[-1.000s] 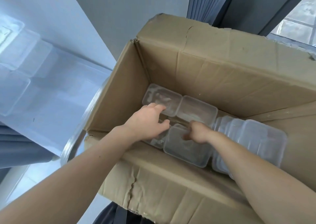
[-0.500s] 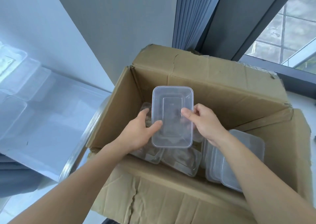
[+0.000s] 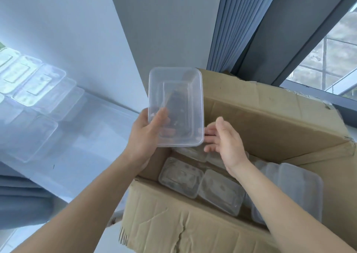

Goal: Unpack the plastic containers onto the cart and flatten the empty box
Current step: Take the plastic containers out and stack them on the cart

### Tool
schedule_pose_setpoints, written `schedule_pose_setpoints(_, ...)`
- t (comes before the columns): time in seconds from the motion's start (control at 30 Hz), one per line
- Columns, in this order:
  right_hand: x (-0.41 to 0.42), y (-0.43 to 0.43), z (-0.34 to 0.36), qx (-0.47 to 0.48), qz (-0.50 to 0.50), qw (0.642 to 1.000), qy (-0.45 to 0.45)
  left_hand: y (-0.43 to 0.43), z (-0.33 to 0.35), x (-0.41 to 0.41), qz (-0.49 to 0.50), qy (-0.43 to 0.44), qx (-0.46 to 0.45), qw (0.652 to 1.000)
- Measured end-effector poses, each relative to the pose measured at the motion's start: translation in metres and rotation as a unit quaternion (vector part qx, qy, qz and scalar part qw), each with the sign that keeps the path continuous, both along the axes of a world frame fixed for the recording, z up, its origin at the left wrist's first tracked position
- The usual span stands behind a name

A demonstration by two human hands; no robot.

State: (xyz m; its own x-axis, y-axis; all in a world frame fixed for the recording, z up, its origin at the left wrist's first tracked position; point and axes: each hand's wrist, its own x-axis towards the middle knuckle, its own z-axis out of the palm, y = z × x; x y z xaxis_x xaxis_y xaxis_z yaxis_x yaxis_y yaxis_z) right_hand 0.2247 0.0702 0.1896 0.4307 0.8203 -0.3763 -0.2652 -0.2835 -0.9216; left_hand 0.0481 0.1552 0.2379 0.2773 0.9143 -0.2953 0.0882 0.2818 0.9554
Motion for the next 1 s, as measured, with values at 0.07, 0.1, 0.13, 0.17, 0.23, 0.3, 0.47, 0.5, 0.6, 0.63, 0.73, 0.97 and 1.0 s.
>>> schedule_pose_setpoints(0.07, -0.003, 0.005, -0.03, -0.09, 0.079, 0.99, -0.077, 0.011, 0.002, -0.008, 0.022, -0.002, 0.001, 1.0)
schedule_pose_setpoints(0.1, -0.001, 0.007, -0.05, -0.15, 0.155, 0.965, -0.147, 0.016, 0.003, -0.011, 0.029, -0.001, 0.0, 1.0)
schedule_pose_setpoints(0.13, 0.0, 0.01, -0.07, -0.201, 0.233, 0.927, -0.215, 0.021, 0.003, -0.014, 0.035, 0.003, 0.001, 0.999)
schedule_pose_setpoints(0.17, 0.0, 0.013, -0.088, -0.241, 0.298, 0.885, -0.264, 0.025, 0.001, -0.016, 0.039, 0.005, 0.004, 0.999)
schedule_pose_setpoints(0.23, -0.001, 0.017, -0.119, -0.291, 0.376, 0.824, -0.309, 0.03, -0.001, -0.019, 0.043, 0.009, 0.011, 0.999)
schedule_pose_setpoints(0.3, -0.003, 0.021, -0.142, -0.325, 0.42, 0.783, -0.324, 0.033, -0.006, -0.019, 0.042, 0.022, 0.013, 0.999)
schedule_pose_setpoints(0.47, -0.008, 0.022, -0.182, -0.355, 0.483, 0.729, -0.33, 0.04, -0.014, -0.016, 0.034, 0.02, 0.009, 0.999)
schedule_pose_setpoints(0.5, -0.01, 0.021, -0.183, -0.357, 0.491, 0.72, -0.336, 0.042, -0.016, -0.015, 0.033, 0.017, 0.009, 0.999)
schedule_pose_setpoints(0.6, -0.011, 0.021, -0.184, -0.362, 0.499, 0.704, -0.354, 0.043, -0.018, -0.01, 0.026, 0.006, 0.016, 0.999)
schedule_pose_setpoints(0.63, -0.011, 0.021, -0.185, -0.362, 0.498, 0.701, -0.361, 0.043, -0.018, -0.009, 0.025, 0.002, 0.017, 1.0)
schedule_pose_setpoints(0.73, -0.01, 0.021, -0.186, -0.346, 0.487, 0.709, -0.374, 0.041, -0.019, -0.006, 0.026, 0.002, 0.02, 0.999)
schedule_pose_setpoints(0.97, -0.016, 0.015, -0.183, -0.316, 0.49, 0.718, -0.38, 0.039, -0.02, -0.007, 0.023, 0.013, 0.033, 0.999)
schedule_pose_setpoints(1.0, -0.017, 0.016, -0.18, -0.306, 0.486, 0.727, -0.376, 0.038, -0.021, -0.007, 0.022, 0.013, 0.035, 0.999)
